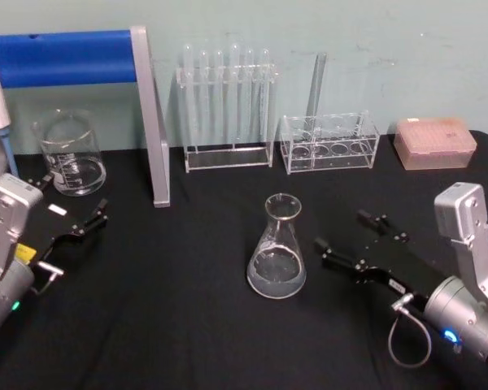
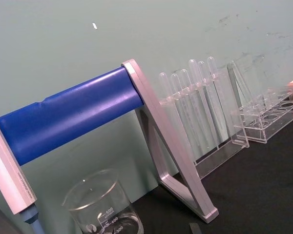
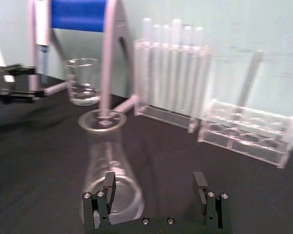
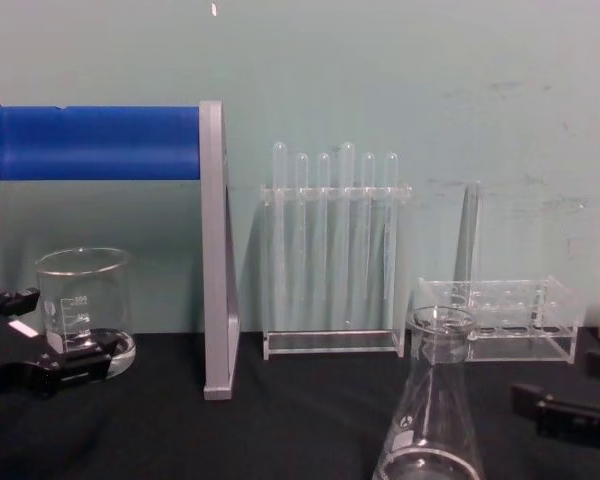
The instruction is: Grasp the erlenmeyer flask with one hand, shake it three times, then place it back.
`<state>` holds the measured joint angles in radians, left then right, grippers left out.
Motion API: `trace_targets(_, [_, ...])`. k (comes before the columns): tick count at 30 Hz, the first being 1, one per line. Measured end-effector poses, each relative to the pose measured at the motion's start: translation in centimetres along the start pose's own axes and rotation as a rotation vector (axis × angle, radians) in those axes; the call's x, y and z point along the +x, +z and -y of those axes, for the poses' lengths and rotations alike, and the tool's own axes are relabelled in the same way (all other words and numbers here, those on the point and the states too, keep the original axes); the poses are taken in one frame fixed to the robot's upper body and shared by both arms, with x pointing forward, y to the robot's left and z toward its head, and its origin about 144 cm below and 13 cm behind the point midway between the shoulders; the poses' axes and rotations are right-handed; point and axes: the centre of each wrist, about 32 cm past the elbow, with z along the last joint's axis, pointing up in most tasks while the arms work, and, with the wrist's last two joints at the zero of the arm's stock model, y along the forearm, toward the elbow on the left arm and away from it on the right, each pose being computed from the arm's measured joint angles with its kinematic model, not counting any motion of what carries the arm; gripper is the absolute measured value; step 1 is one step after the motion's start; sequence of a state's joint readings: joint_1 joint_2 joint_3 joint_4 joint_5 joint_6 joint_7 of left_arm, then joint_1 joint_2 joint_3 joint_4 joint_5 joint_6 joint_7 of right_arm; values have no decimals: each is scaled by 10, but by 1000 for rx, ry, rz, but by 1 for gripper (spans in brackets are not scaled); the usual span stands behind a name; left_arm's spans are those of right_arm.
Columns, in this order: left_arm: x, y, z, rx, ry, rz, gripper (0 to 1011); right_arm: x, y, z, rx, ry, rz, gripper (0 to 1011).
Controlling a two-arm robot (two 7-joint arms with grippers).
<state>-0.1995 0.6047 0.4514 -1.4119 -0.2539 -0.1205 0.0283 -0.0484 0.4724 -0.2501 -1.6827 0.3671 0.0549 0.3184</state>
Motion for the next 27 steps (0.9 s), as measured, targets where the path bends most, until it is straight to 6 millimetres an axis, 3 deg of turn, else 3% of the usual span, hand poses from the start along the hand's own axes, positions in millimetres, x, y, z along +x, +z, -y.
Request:
trace_targets(14, [0, 0, 0, 0, 0, 0, 1001, 19, -5, -25, 5, -233, 148, 1000])
trace_targets(27, [0, 0, 0, 0, 0, 0, 1001, 17, -12, -47, 6, -324, 333, 1000])
